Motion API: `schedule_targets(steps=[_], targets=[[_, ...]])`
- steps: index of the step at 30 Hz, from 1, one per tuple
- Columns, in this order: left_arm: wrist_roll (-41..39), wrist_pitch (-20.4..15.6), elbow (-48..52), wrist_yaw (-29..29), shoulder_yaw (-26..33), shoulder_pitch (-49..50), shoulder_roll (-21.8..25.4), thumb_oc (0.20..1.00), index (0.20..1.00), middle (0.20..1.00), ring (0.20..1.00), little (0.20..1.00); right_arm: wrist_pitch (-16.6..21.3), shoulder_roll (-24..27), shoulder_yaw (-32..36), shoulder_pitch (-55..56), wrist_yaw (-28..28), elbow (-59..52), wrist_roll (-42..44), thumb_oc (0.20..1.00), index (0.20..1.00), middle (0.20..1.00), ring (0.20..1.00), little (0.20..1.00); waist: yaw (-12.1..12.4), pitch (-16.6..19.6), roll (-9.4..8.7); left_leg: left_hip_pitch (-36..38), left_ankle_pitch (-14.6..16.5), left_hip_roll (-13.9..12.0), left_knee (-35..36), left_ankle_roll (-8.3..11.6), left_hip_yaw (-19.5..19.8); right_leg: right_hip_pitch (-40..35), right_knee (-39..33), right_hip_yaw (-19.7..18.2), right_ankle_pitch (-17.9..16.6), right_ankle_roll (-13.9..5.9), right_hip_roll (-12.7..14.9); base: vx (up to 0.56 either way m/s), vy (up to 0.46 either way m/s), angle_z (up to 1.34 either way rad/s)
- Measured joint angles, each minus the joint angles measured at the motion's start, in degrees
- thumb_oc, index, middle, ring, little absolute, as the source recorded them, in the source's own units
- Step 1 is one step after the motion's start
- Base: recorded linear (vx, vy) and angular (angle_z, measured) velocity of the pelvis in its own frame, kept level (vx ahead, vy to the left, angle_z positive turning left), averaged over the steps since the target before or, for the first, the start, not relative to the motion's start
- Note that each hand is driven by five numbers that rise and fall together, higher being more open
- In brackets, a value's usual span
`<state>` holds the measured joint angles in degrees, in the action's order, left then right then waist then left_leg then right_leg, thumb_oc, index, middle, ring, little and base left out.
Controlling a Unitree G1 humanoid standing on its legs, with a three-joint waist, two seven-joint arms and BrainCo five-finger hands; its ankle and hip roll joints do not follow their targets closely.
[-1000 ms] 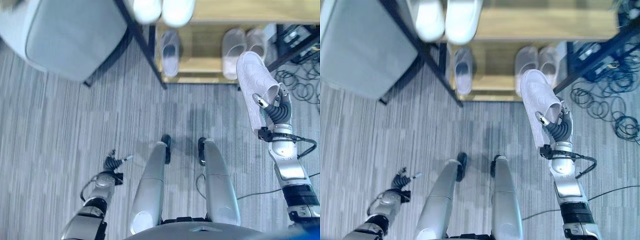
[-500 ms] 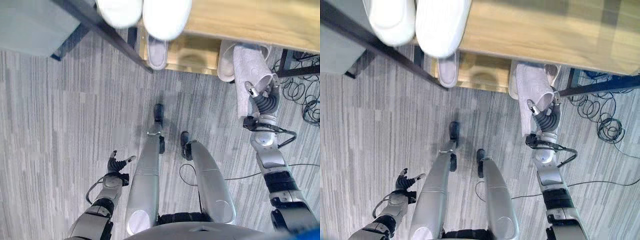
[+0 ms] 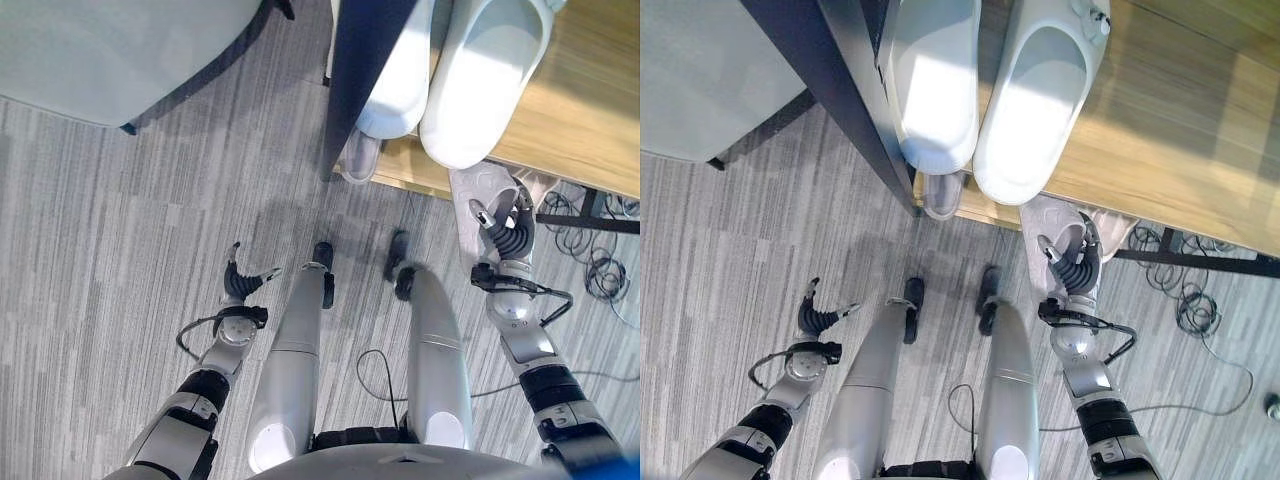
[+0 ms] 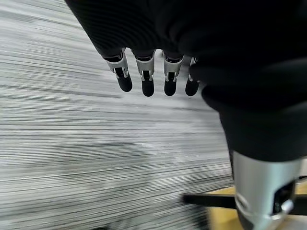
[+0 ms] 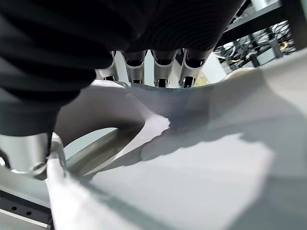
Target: Arrange the slippers neatly on the shoe rack.
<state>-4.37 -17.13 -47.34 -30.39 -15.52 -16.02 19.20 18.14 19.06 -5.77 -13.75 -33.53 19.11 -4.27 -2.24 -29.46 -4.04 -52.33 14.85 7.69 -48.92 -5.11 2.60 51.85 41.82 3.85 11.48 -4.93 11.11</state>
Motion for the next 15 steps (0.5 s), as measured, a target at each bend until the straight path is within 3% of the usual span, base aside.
schedule_targets(steps=[1,3,6,10,15], targets=[[0.79,-0.02,-0.85,-0.13,0.35,0.03,-0.50,1.000,1.000,1.000,1.000,1.000,0.36,0.07,-0.70,-1.33,-0.36,2.43,0.07,0.200,0.200,0.200,0.200,0.200,-0.18,0.28,-0.15,-0.57,0.58,0.05,-0.90,1.09,0.06,0.65,3.95,-0.05,0.99,0.86,-0.11,0.08,-0.120,0.10],[1.02,0.03,-3.27,-1.38,0.54,3.51,-0.75,1.000,1.000,1.000,1.000,1.000,0.39,0.38,-4.06,-2.62,-0.36,3.25,0.15,0.200,0.200,0.200,0.200,0.200,-0.05,6.33,-0.13,-8.66,4.82,-1.61,-10.68,1.32,0.03,9.05,15.29,0.40,5.91,3.95,-0.61,0.07,-0.102,-0.03],[0.40,-0.46,-3.49,-2.47,1.55,3.23,-0.81,1.000,1.000,1.000,1.000,1.000,0.35,2.54,-4.41,-3.85,-0.01,3.21,-0.12,0.200,0.200,0.200,0.200,0.200,0.17,9.03,0.18,-15.36,8.12,-2.79,-19.02,2.01,1.31,15.37,23.57,1.90,9.56,6.26,-1.10,0.04,-0.049,0.07],[-1.49,-1.66,-2.23,-3.98,2.84,2.81,-0.93,1.000,1.000,1.000,1.000,1.000,0.34,5.51,-6.14,-5.86,0.09,1.89,-2.83,0.200,0.200,0.200,0.200,0.200,0.42,11.48,0.90,-20.48,9.59,-3.38,-24.38,2.39,1.63,20.52,29.32,2.15,11.05,7.21,-1.24,0.08,-0.046,0.02],[-3.43,-2.58,1.69,-7.87,4.27,1.64,-0.19,1.000,1.000,1.000,1.000,1.000,-1.93,5.77,-7.96,-10.89,1.12,1.90,-3.98,0.200,0.200,0.200,0.200,0.200,2.82,13.33,2.78,-30.49,15.39,-3.77,-40.43,2.61,1.48,30.27,45.74,1.24,17.43,7.91,-0.70,0.10,-0.035,0.00]])
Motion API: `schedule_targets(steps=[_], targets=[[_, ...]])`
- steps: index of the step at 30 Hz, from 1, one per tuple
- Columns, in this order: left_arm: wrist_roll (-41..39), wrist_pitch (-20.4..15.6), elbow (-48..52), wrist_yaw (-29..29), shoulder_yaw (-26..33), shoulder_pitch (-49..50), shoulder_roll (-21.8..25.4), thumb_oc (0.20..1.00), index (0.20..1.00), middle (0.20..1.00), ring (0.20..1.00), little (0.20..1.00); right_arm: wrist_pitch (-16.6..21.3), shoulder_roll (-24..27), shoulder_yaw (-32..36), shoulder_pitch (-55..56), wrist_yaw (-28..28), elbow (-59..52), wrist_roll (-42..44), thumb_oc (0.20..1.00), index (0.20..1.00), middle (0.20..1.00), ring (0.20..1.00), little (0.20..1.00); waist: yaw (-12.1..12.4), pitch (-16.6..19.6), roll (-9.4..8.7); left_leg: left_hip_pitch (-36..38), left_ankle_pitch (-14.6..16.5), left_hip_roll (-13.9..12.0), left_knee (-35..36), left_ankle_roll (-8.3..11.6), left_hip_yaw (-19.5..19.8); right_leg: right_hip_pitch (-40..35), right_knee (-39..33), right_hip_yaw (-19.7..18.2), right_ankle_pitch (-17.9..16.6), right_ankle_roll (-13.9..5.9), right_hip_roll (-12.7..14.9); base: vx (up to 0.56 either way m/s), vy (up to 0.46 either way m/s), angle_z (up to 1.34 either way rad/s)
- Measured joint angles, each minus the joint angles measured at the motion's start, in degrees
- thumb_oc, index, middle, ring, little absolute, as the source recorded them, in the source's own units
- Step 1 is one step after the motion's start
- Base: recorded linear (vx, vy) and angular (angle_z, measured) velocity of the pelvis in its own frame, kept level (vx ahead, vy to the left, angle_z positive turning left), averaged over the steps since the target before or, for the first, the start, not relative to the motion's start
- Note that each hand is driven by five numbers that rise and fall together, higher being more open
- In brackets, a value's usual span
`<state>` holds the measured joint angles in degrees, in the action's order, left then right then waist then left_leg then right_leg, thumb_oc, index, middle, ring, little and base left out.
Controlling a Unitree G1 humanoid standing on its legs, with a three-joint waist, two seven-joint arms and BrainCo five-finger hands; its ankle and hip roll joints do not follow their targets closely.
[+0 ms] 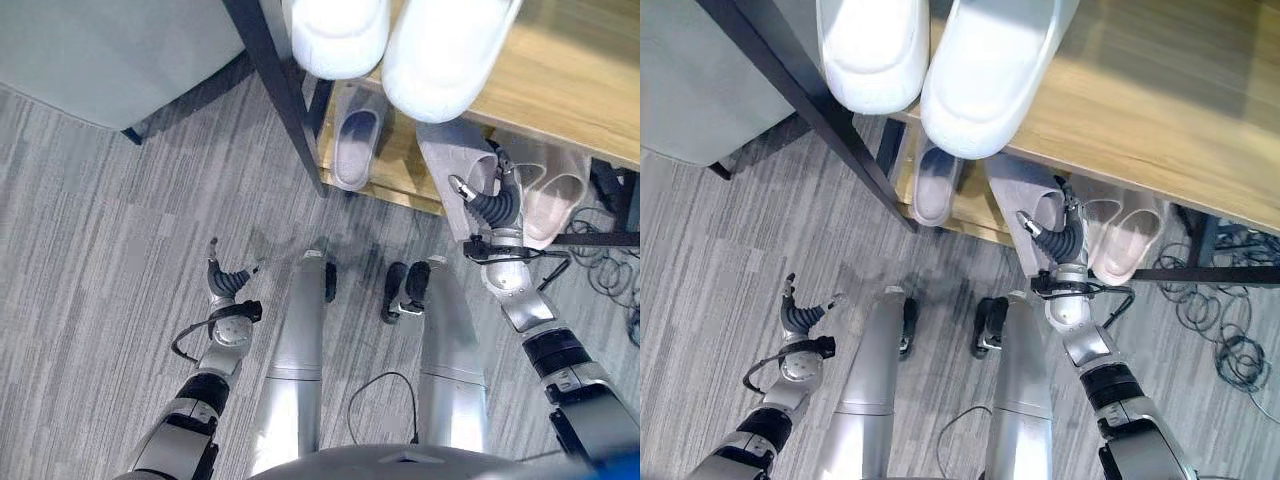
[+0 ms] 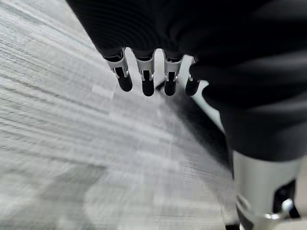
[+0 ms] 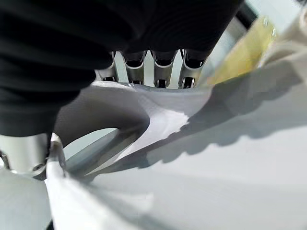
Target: Arrange the slippers neatly on the shoe rack.
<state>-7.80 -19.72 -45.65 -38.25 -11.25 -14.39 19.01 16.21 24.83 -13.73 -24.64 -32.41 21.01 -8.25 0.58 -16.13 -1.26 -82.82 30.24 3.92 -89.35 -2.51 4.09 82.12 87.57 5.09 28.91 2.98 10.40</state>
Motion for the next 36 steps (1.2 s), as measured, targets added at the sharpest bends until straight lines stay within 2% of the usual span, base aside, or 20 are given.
schedule_targets(steps=[4,5,6,8,10,11,13,14,15,18,19,21,25,28,32,36], targets=[[-0.65,-0.07,0.22,-1.02,0.00,-1.59,-0.60,1.000,1.000,1.000,1.000,1.000,-2.53,-0.20,-0.83,-3.77,0.01,-1.15,-1.87,0.200,0.200,0.200,0.200,0.200,0.37,0.30,0.57,-7.18,3.57,0.21,-10.99,0.12,-0.53,7.48,11.34,-1.33,3.58,-0.04,0.42,0.14,-0.034,0.02],[-2.30,-0.08,0.62,-0.97,-0.52,-1.61,-0.78,1.000,1.000,1.000,1.000,1.000,-3.70,-0.30,-0.90,-4.68,-0.13,-0.97,-1.97,0.200,0.200,0.200,0.200,0.200,0.07,0.45,0.96,-8.72,5.09,0.29,-15.22,-0.33,-0.82,9.04,15.76,-1.79,5.27,0.17,0.68,0.13,-0.024,0.10],[-2.78,-0.16,1.22,-0.99,-0.82,-1.96,-0.68,1.000,1.000,1.000,1.000,1.000,-4.34,-0.39,-0.94,-5.59,-0.40,-0.93,-1.94,0.200,0.200,0.200,0.200,0.200,0.25,1.04,1.36,-10.31,6.39,0.60,-18.71,0.23,-0.99,10.73,19.37,-2.48,6.65,-0.22,0.65,0.14,-0.017,0.10],[-2.85,-0.62,2.38,-1.02,-0.37,-2.32,-0.28,1.000,1.000,1.000,1.000,1.000,-4.60,-1.49,0.10,-8.39,-1.41,-0.99,-1.75,0.200,0.200,0.200,0.200,0.200,0.38,1.80,2.35,-14.20,8.24,0.70,-24.78,0.11,-1.16,14.86,25.39,-3.47,8.51,-0.05,0.77,0.12,-0.013,0.02],[-2.89,-0.68,2.74,-1.13,-0.26,-0.85,-0.29,1.000,1.000,1.000,1.000,1.000,-4.98,-1.65,-0.41,-9.41,-1.77,-1.05,-0.86,0.200,0.200,0.200,0.200,0.200,0.54,1.88,2.45,-14.76,8.50,1.03,-26.35,0.41,-1.51,15.60,27.43,-4.23,9.00,-0.63,0.78,0.12,-0.007,0.06],[-3.03,-0.74,2.82,-2.19,-0.11,1.53,-0.38,1.000,1.000,1.000,1.000,1.000,-5.26,-1.51,-0.38,-12.09,-2.53,-1.04,0.65,0.200,0.200,0.200,0.200,0.200,0.52,2.02,2.63,-14.13,9.99,0.86,-28.75,0.18,-2.22,15.58,30.03,-5.20,10.31,-0.34,0.74,0.12,-0.017,0.03],[-5.05,-0.81,2.70,-2.51,0.09,3.35,-0.28,1.000,1.000,1.000,1.000,1.000,-5.67,-1.13,-1.26,-15.68,-3.94,-0.41,1.78,0.200,0.200,0.200,0.200,0.200,0.93,2.06,2.97,-13.98,10.33,0.87,-30.54,0.47,-2.29,15.46,31.73,-5.43,10.74,-0.87,0.65,0.10,-0.016,-0.01],[-5.30,-0.84,2.71,-2.76,0.09,4.34,-0.13,1.000,1.000,1.000,1.000,1.000,-6.24,-0.70,-2.33,-18.81,-4.04,1.18,2.49,0.200,0.200,0.200,0.200,0.200,0.74,2.01,3.15,-13.77,11.24,0.79,-33.03,0.53,-2.36,15.33,34.30,-6.00,11.73,-0.47,0.61,0.04,-0.013,-0.03],[-6.14,-0.82,2.62,-2.90,0.17,4.67,-0.22,1.000,1.000,1.000,1.000,1.000,-6.41,-0.65,-2.30,-20.16,-4.37,1.45,2.51,0.200,0.200,0.200,0.200,0.200,1.65,1.85,3.28,-13.79,12.51,0.28,-34.49,0.03,-2.31,15.40,35.54,-5.92,12.66,-0.52,0.60,0.06,-0.009,-0.04],[-7.44,-0.82,2.53,-3.00,0.22,4.74,-0.34,1.000,1.000,1.000,1.000,1.000,-7.79,-1.27,-3.03,-20.70,-4.49,1.23,2.53,0.200,0.200,0.200,0.200,0.200,2.03,0.23,3.29,-13.54,12.73,0.38,-36.72,0.23,-2.28,15.14,37.71,-6.39,12.46,-1.11,-0.12,0.05,-0.001,-0.02],[-7.46,-0.77,2.51,-3.06,0.43,4.14,-0.33,1.000,1.000,1.000,1.000,1.000,-8.48,-1.26,-3.04,-20.69,-4.54,1.25,2.60,0.200,0.200,0.200,0.200,0.200,2.02,-1.85,3.25,-13.04,13.08,0.52,-38.09,0.39,-2.43,14.53,38.97,-6.62,12.80,-1.40,-0.12,0.07,0.000,0.03],[-7.48,-0.74,2.60,-3.06,0.57,3.03,-0.30,1.000,1.000,1.000,1.000,1.000,-9.74,-1.19,-3.20,-20.71,-4.52,1.24,2.94,0.200,0.200,0.200,0.200,0.200,1.46,-4.82,2.86,-12.84,13.80,0.53,-40.54,0.34,-2.69,14.44,41.45,-7.41,13.55,-1.68,-0.23,0.02,-0.002,0.00],[-7.41,-0.33,2.71,-3.08,0.48,0.45,-0.20,1.000,1.000,1.000,1.000,1.000,-12.33,-1.34,-3.17,-20.69,-4.53,1.16,2.85,0.200,0.200,0.200,0.200,0.200,0.34,-8.00,1.73,-11.40,14.31,0.38,-40.95,0.09,-3.06,13.17,41.84,-7.67,13.88,-2.07,-0.28,0.00,0.000,0.00],[-7.24,0.71,4.46,-3.33,0.55,-1.08,0.58,1.000,1.000,1.000,1.000,1.000,-12.82,-1.75,-1.85,-20.54,-6.00,-0.31,2.49,0.200,0.200,0.200,0.200,0.200,-0.86,-10.25,1.60,-9.87,14.91,0.03,-40.99,-0.31,-3.45,11.92,41.79,-7.98,14.15,-2.03,-0.41,0.01,0.009,-0.03],[-7.22,0.91,5.09,-3.34,0.51,-0.54,1.08,1.000,1.000,1.000,1.000,1.000,-12.83,-2.32,-1.01,-21.14,-7.02,-0.32,5.37,0.200,0.200,0.200,0.200,0.200,-0.91,-10.33,1.60,-8.61,15.62,-0.76,-40.92,-0.11,-3.41,11.25,41.53,-7.97,14.30,-1.95,-1.26,0.02,0.002,-0.10],[-7.25,4.26,4.77,-3.08,0.66,-1.21,1.89,1.000,1.000,1.000,1.000,1.000,-16.53,-3.05,-2.55,-28.20,-8.04,1.57,6.41,0.200,0.200,0.200,0.200,0.200,-0.96,-10.31,1.59,-7.68,15.76,-0.96,-40.29,-0.01,-3.25,10.45,41.05,-7.71,14.32,-1.87,-1.37,0.00,-0.003,-0.02]])
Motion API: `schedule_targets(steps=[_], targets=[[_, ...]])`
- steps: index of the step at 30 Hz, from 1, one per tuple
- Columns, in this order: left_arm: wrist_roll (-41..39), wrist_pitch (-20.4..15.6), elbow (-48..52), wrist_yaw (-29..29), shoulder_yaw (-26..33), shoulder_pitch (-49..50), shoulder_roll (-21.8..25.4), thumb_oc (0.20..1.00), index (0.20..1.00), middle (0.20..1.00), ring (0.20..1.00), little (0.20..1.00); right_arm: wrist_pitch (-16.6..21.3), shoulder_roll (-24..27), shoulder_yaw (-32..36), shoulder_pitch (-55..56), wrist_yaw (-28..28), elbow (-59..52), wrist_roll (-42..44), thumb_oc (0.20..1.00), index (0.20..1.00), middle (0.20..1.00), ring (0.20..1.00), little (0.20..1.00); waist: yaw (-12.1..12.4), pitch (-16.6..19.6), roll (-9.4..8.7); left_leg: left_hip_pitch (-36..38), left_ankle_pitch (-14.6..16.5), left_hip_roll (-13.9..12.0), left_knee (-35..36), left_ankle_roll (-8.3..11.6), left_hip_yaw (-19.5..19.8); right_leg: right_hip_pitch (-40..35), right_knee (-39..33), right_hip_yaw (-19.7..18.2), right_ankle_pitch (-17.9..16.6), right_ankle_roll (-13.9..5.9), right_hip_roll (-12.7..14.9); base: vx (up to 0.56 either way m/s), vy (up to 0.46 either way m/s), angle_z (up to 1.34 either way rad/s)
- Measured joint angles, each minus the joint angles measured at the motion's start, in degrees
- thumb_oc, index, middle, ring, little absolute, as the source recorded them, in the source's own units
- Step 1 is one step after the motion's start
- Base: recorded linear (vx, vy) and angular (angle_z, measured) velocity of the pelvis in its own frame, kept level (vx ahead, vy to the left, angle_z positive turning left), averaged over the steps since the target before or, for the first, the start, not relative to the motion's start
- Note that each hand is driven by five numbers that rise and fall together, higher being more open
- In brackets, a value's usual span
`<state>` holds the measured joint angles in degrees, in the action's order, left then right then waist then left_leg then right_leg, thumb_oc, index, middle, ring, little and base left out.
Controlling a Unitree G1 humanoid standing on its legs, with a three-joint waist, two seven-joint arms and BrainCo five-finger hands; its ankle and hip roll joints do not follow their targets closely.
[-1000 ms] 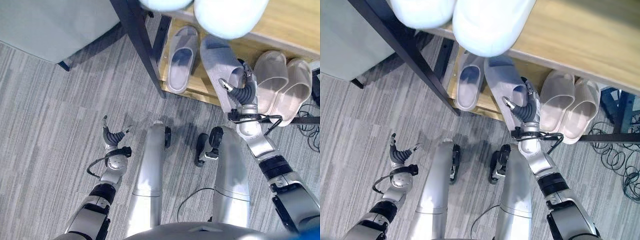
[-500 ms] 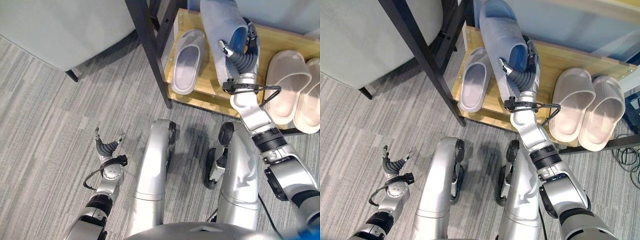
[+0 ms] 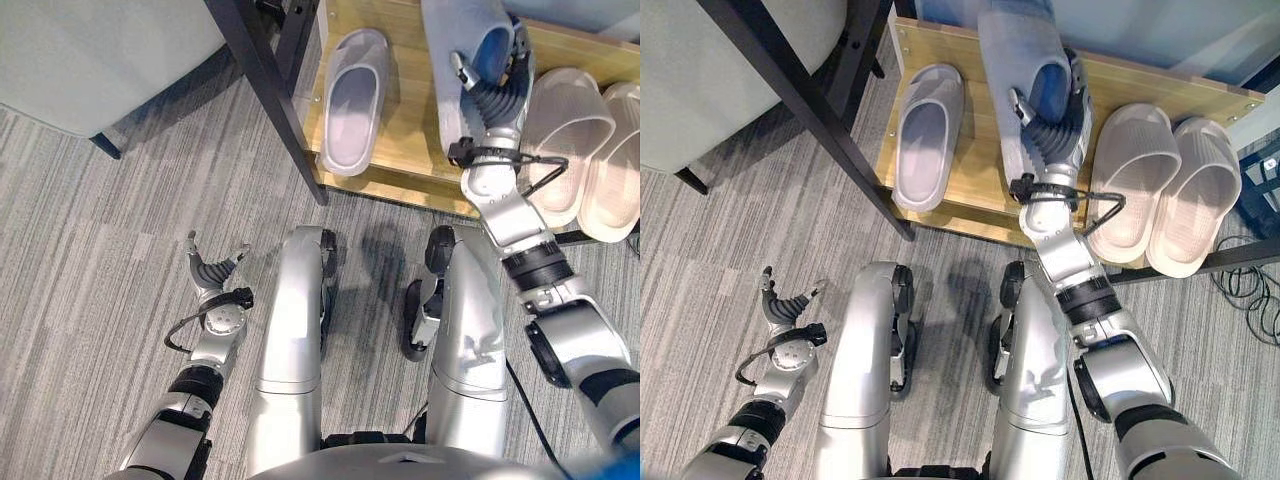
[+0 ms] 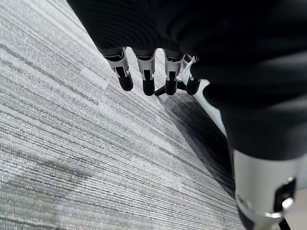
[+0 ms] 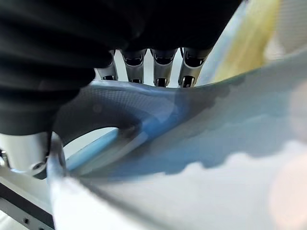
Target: Arrange the slippers neatly on the shoe rack.
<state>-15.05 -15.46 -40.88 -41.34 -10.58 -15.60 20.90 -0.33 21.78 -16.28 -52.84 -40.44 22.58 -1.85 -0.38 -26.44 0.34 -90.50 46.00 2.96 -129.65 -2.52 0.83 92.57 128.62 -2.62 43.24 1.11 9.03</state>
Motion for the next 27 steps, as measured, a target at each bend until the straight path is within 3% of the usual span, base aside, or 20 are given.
schedule_targets(steps=[4,6,11,13,17,18,19,27], targets=[[-0.16,1.42,-1.22,0.32,-0.06,-1.15,-0.12,1.000,1.000,1.000,1.000,1.000,-1.87,-5.62,-3.98,-1.05,1.86,7.58,5.55,0.200,0.200,0.200,0.200,0.200,0.76,0.31,-0.03,1.14,0.03,-0.01,0.54,0.08,0.20,-1.22,-0.64,0.23,0.06,-0.12,0.00,0.00,0.000,0.00],[-1.64,2.01,-7.65,1.04,-0.56,-3.21,-0.71,1.000,1.000,1.000,1.000,1.000,-2.40,-8.46,-5.04,-5.34,1.77,15.03,8.36,0.200,0.200,0.200,0.200,0.200,0.55,0.98,-0.09,1.20,0.04,0.00,0.47,0.12,0.27,-1.24,-0.59,0.29,0.05,-0.10,-0.08,0.00,0.000,0.00],[-1.89,2.47,-7.99,0.28,-0.17,-2.86,-1.71,1.000,1.000,1.000,1.000,1.000,-2.54,-9.79,-4.40,-0.04,-1.24,12.13,8.95,0.200,0.200,0.200,0.200,0.200,0.50,1.21,0.00,1.23,0.13,-0.05,-0.08,0.07,0.27,-1.36,-0.41,0.21,-0.01,-0.19,-0.08,-0.03,0.017,-0.02],[-1.83,2.50,-8.75,-2.36,-0.74,-5.07,-3.67,1.000,1.000,1.000,1.000,1.000,-2.45,-10.42,-4.00,2.58,-5.11,8.92,5.99,0.200,0.200,0.200,0.200,0.200,-0.70,-1.11,1.20,0.86,0.73,-0.54,-2.89,-0.33,0.21,-0.81,1.77,-0.01,-0.06,-0.30,-0.59,-0.09,0.006,-0.12],[-1.22,2.31,-7.72,-4.68,-0.50,-6.37,-3.81,1.000,1.000,1.000,1.000,1.000,-2.51,-10.49,-2.45,2.17,-7.68,8.46,5.03,0.200,0.200,0.200,0.200,0.200,-0.19,-1.94,1.16,0.63,0.88,-0.68,-3.11,-0.21,0.34,-0.36,2.18,-0.10,-0.45,-0.73,-1.27,-0.04,-0.019,-0.04],[-1.22,2.32,-7.72,-4.95,-0.52,-6.25,-3.81,1.000,1.000,1.000,1.000,1.000,-2.52,-10.50,-2.45,1.79,-7.90,8.62,5.03,0.865,0.865,0.865,0.865,0.865,-0.19,-2.12,1.19,0.63,0.88,-0.68,-3.01,-0.21,0.32,-0.36,2.11,-0.08,-0.40,-0.70,-1.24,-0.02,-0.007,0.03],[-1.23,2.33,-7.73,-5.12,-0.51,-5.79,-3.81,1.000,1.000,1.000,1.000,1.000,-2.57,-10.50,-2.44,1.36,-8.39,8.68,5.08,1.000,1.000,1.000,1.000,1.000,-0.21,-2.41,1.13,0.68,0.88,-0.66,-2.95,-0.19,0.29,-0.41,2.10,-0.08,-0.31,-0.62,-1.17,0.00,0.000,0.00],[-1.42,2.36,-9.93,-5.24,-0.06,-5.01,-3.79,1.000,1.000,1.000,1.000,1.000,-2.37,-10.31,0.07,-1.67,-10.21,12.87,8.80,1.000,1.000,1.000,1.000,1.000,0.21,-3.80,1.19,1.13,1.04,-0.39,-2.62,0.12,0.26,-0.90,1.99,-0.14,0.23,-0.66,-0.97,0.00,-0.001,0.00]])
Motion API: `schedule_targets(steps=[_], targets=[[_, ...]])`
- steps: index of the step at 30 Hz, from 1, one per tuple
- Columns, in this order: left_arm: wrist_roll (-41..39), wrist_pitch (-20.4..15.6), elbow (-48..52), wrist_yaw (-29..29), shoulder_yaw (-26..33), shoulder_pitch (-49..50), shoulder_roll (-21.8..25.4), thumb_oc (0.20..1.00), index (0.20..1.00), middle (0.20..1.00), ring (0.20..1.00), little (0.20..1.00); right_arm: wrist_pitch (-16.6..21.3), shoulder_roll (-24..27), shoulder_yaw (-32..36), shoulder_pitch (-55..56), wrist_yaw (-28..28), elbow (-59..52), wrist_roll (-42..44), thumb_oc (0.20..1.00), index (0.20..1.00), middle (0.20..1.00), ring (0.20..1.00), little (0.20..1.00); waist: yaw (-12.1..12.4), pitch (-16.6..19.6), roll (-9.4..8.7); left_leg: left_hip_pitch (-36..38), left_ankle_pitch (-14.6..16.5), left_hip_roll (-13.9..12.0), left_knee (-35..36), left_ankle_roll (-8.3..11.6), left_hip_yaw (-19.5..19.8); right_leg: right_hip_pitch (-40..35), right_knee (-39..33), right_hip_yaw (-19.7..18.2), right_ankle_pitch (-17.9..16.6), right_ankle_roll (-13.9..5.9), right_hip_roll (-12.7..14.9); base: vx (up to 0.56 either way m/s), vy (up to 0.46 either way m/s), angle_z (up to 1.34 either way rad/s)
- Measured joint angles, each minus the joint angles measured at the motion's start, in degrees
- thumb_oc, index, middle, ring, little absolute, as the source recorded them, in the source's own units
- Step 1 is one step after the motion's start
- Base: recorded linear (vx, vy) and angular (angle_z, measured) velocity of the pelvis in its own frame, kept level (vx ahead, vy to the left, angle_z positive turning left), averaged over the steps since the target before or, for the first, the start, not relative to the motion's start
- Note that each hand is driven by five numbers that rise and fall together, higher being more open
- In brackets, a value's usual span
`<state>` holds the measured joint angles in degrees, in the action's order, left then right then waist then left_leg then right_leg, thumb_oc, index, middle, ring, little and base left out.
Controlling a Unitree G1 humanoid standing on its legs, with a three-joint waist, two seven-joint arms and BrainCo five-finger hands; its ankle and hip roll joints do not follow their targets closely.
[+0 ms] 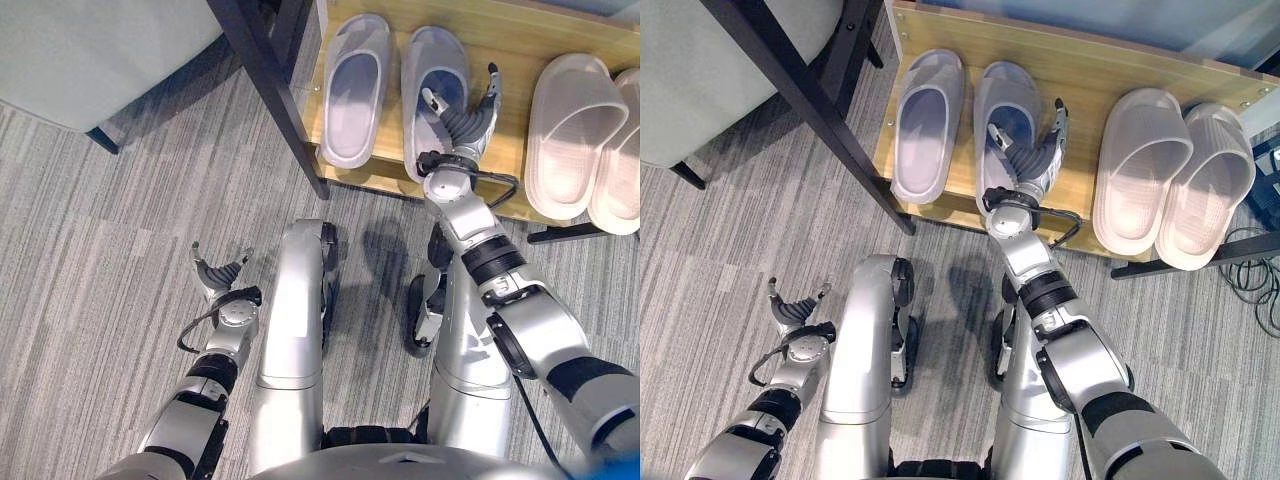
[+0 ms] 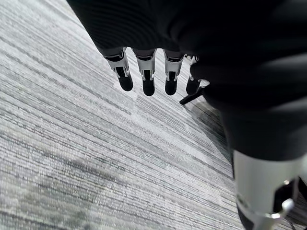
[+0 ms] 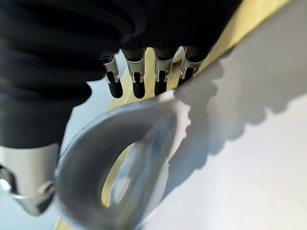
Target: Arrange the slippers neatly on the shoe rack.
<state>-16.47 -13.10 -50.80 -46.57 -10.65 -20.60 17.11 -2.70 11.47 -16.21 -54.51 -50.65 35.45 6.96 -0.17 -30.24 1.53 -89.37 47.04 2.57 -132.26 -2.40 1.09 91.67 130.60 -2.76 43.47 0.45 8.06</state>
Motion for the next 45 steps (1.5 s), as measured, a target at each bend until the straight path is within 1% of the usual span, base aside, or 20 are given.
schedule_targets(steps=[1,5,11,13,14,15,18,20,25,26,28,30,34,39,45], targets=[[0.00,0.00,0.00,0.04,-0.03,0.02,-0.01,1.000,1.000,1.000,1.000,1.000,0.11,-0.12,0.00,0.00,0.02,-0.30,0.81,1.000,1.000,1.000,1.000,1.000,-0.10,-0.01,0.01,0.10,0.03,0.06,0.00,0.02,-0.01,-0.12,0.05,-0.03,0.18,-0.17,0.01,0.00,0.000,0.00],[-0.05,0.00,0.00,1.14,-0.16,-0.21,0.00,1.000,1.000,1.000,1.000,1.000,3.12,-0.12,0.06,0.30,0.05,-3.23,3.43,1.000,1.000,1.000,1.000,1.000,-0.38,-0.02,0.05,0.13,0.23,0.10,0.04,0.03,-0.06,-0.12,0.07,-0.09,0.37,-0.13,0.06,0.00,0.000,0.00],[-0.06,0.42,-0.10,1.74,-0.37,-0.48,-0.09,1.000,1.000,1.000,1.000,1.000,6.79,-0.32,-0.98,5.91,0.92,-13.08,7.68,1.000,1.000,1.000,1.000,1.000,-0.64,-0.04,0.06,0.12,0.46,0.20,0.04,0.16,-0.07,-0.10,0.10,-0.12,0.62,-0.12,0.09,0.00,0.000,0.00],[-0.03,0.49,-0.13,2.00,-0.52,-0.99,-0.15,1.000,1.000,1.000,1.000,1.000,7.15,-0.51,-1.36,8.22,1.37,-16.27,8.70,1.000,1.000,1.000,1.000,1.000,-1.01,-0.06,0.05,0.33,0.83,0.17,0.01,0.23,-0.12,-0.14,0.21,-0.23,0.79,-0.12,0.06,0.02,-0.004,0.00],[-0.03,0.57,-0.27,2.52,-0.51,-0.81,-0.08,1.000,1.000,1.000,1.000,1.000,8.00,-0.74,-2.31,10.39,1.50,-19.35,8.74,1.000,1.000,1.000,1.000,1.000,-1.25,-0.06,0.05,0.33,0.83,0.17,0.02,0.24,-0.17,-0.11,0.28,-0.27,0.99,-0.15,0.05,0.00,0.000,0.00],[-0.01,1.10,-0.24,2.54,-0.60,-0.90,-0.13,1.000,1.000,1.000,1.000,1.000,8.09,-0.77,-2.35,10.69,1.45,-19.86,8.71,1.000,1.000,1.000,1.000,1.000,-1.74,-0.06,0.05,0.36,0.86,0.20,0.04,0.24,-0.23,-0.12,0.34,-0.34,1.18,-0.23,0.06,0.00,0.000,0.00],[0.02,1.52,-0.70,2.54,-0.58,-0.75,-0.17,1.000,1.000,1.000,1.000,1.000,8.27,-0.41,-2.03,10.68,0.88,-21.11,8.44,1.000,1.000,1.000,1.000,1.000,-2.21,-0.06,0.05,0.36,0.87,0.17,0.03,0.24,-0.32,-0.12,0.34,-0.40,1.23,-0.25,0.06,0.00,0.000,0.00],[0.09,1.59,-0.60,2.48,-0.59,-1.00,-0.15,1.000,1.000,1.000,1.000,1.000,8.18,-0.07,-1.00,12.81,0.26,-24.47,7.13,1.000,1.000,1.000,1.000,1.000,-2.41,-0.06,0.06,0.37,0.90,0.16,-0.12,0.23,-0.43,-0.06,0.56,-0.57,1.28,-0.32,0.05,0.00,0.000,0.00],[0.19,1.59,-1.18,2.37,-0.59,-0.70,-0.17,1.000,1.000,1.000,1.000,1.000,7.64,0.16,-1.04,12.83,-0.68,-24.71,1.39,1.000,1.000,1.000,1.000,1.000,-2.47,-0.05,0.06,0.40,0.91,0.16,-0.31,0.24,-0.44,-0.02,0.89,-0.60,1.34,-0.22,0.06,0.00,0.000,0.00],[0.25,1.59,-1.20,1.34,-0.59,-0.68,-0.16,1.000,1.000,1.000,1.000,1.000,7.52,0.08,-1.05,13.65,-0.84,-24.71,0.63,1.000,1.000,1.000,1.000,1.000,-2.49,-0.05,0.06,0.44,0.91,0.16,-0.40,0.24,-0.46,-0.03,1.00,-0.65,1.34,-0.22,0.06,0.00,0.000,0.00],[0.27,1.59,-1.20,0.93,-0.56,-0.10,-0.17,1.000,1.000,1.000,1.000,1.000,7.53,-0.54,-1.79,14.51,-0.93,-24.47,0.69,1.000,1.000,1.000,1.000,1.000,-2.49,-0.06,0.06,0.42,0.91,0.18,-0.54,0.24,-0.47,-0.01,1.18,-0.71,1.33,-0.23,0.06,0.00,0.000,0.00],[0.27,1.58,-1.26,-0.19,-0.43,0.02,-0.17,1.000,1.000,1.000,1.000,1.000,7.71,-0.77,-3.04,14.38,-0.77,-20.66,0.76,1.000,1.000,1.000,1.000,1.000,-2.35,-0.06,0.06,0.44,0.93,0.24,-0.89,0.28,-0.45,0.00,1.60,-0.76,1.40,-0.18,0.09,0.00,0.000,0.00],[0.20,1.53,-1.25,-0.84,-0.40,0.33,-0.20,1.000,1.000,1.000,1.000,1.000,7.75,-1.43,-3.54,14.50,-0.65,-18.78,0.90,1.000,1.000,1.000,1.000,1.000,-2.24,-0.06,0.07,0.46,0.93,0.25,-1.08,0.29,-0.47,-0.01,1.82,-0.80,1.41,-0.16,0.09,0.00,0.000,0.00],[0.18,1.46,-1.27,-0.86,-0.33,0.44,-0.22,1.000,1.000,1.000,1.000,1.000,7.75,-1.48,-3.58,14.50,-0.03,-18.60,1.85,1.000,1.000,1.000,1.000,1.000,-2.23,-0.07,0.08,0.45,0.94,0.31,-1.12,0.31,-0.48,0.01,1.95,-0.84,1.51,-0.05,0.12,0.00,0.000,0.00],[0.18,1.30,-1.25,-0.86,-0.09,0.24,-0.21,1.000,1.000,1.000,1.000,1.000,8.10,-1.92,-6.69,14.21,1.14,-17.96,3.02,1.000,1.000,1.000,1.000,1.000,-2.12,-0.09,0.09,0.50,0.94,0.36,-1.13,0.31,-0.49,0.01,2.06,-0.84,1.52,-0.06,0.14,0.00,0.000,0.00]])
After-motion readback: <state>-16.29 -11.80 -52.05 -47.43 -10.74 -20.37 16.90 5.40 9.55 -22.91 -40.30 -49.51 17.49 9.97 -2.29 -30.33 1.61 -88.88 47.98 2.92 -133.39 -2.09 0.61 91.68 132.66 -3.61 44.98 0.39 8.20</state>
